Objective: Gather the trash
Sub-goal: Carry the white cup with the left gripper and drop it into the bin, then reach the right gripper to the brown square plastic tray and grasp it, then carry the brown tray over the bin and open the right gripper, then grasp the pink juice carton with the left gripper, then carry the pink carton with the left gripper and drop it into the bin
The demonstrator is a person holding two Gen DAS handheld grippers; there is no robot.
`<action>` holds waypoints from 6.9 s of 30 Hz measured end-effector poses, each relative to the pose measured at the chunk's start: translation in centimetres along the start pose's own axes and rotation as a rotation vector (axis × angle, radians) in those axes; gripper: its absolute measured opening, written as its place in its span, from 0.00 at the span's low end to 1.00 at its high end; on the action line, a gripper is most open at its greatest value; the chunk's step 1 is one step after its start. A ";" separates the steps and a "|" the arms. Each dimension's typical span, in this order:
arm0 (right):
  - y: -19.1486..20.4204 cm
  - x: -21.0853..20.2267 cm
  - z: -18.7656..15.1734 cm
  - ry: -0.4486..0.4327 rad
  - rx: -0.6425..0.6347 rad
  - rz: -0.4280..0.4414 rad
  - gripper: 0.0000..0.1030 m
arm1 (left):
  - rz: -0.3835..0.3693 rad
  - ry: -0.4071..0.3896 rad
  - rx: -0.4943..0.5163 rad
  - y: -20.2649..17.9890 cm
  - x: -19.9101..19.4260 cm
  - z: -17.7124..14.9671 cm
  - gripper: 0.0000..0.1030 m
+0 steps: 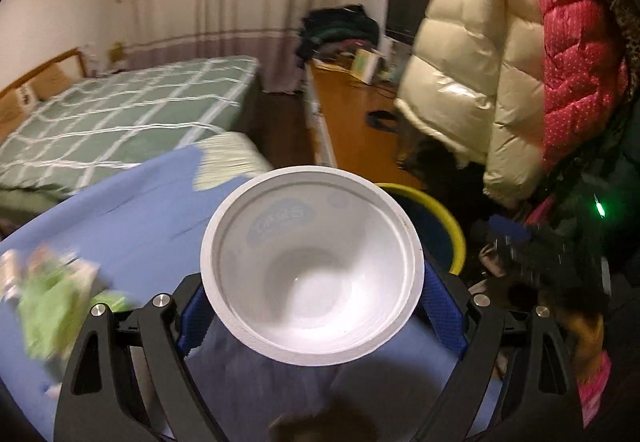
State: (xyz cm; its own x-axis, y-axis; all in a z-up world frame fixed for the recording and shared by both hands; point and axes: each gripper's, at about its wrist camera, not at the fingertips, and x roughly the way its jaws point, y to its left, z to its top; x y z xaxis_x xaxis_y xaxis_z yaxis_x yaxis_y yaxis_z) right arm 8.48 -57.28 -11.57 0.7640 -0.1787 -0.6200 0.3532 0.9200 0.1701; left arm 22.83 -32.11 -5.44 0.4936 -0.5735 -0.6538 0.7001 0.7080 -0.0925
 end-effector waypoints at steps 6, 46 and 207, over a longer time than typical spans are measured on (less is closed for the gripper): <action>-1.9 -0.2 -0.8 0.015 0.014 -0.033 0.47 | -0.077 0.079 0.050 -5.6 7.7 3.3 0.85; 11.7 -2.3 -5.2 0.095 -0.178 0.222 0.54 | 0.433 -0.140 -0.360 10.6 -18.2 -13.8 0.95; 15.6 2.7 -2.3 -0.153 -0.116 -0.043 0.94 | 0.430 0.058 -0.445 20.6 -15.0 -17.6 0.37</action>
State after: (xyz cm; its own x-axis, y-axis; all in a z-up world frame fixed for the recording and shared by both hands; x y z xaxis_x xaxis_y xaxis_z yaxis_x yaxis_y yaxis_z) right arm 14.78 -42.64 -12.36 0.8257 -0.2614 -0.4999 0.3296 0.9427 0.0514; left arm 20.77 -1.64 -10.75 0.6456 -0.1845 -0.7411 0.1566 0.9817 -0.1080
